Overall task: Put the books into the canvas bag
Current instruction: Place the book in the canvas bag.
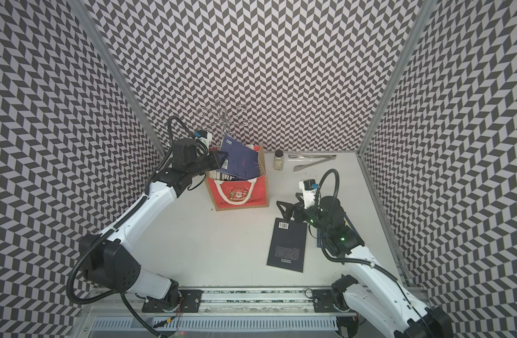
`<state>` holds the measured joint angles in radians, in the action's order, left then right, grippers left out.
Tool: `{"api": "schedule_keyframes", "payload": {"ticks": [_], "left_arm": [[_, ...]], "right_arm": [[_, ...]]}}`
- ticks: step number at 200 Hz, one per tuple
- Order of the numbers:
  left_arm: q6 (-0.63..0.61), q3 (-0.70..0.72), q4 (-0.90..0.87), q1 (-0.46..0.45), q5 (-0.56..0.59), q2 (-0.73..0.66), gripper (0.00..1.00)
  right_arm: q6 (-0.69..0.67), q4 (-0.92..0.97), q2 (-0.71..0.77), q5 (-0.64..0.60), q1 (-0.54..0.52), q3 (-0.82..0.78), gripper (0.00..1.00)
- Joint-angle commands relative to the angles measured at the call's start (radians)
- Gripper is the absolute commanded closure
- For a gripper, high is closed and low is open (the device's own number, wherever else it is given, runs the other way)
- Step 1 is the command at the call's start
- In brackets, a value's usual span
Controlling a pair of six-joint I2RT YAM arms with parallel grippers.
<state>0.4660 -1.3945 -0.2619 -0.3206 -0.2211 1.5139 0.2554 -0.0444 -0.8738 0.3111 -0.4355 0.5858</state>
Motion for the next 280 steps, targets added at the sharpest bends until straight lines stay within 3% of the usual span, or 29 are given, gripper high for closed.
{"api": "schedule_keyframes", "payload": {"ticks": [1,87,126,189,206,239,280], "left_arm": [[-0.004,-0.068,0.029,-0.036,0.083,0.027,1.0],[-0.021,-0.181,-0.073,-0.174,0.339,0.174,1.0],[-0.029,-0.225,-0.103,-0.199,0.354,0.232,1.0],[-0.028,-0.241,-0.109,-0.209,0.308,0.28,0.91],[-0.025,-0.238,-0.115,-0.21,0.307,0.283,0.85],[-0.028,-0.235,-0.115,-0.209,0.307,0.273,0.61],[-0.036,-0.251,-0.137,-0.203,0.31,0.266,0.5]], "right_arm": [[0.006,-0.028,0.013,0.012,0.002,-0.008,0.01],[0.014,-0.029,0.022,0.013,0.001,-0.02,0.0],[0.014,-0.031,0.023,0.011,0.002,-0.026,0.01],[0.015,-0.028,0.023,0.01,0.0,-0.031,0.01],[0.015,-0.029,0.023,0.01,0.001,-0.032,0.0],[0.013,-0.033,0.019,0.011,0.001,-0.033,0.01],[0.036,-0.023,0.021,-0.017,0.002,-0.044,0.01]]}}
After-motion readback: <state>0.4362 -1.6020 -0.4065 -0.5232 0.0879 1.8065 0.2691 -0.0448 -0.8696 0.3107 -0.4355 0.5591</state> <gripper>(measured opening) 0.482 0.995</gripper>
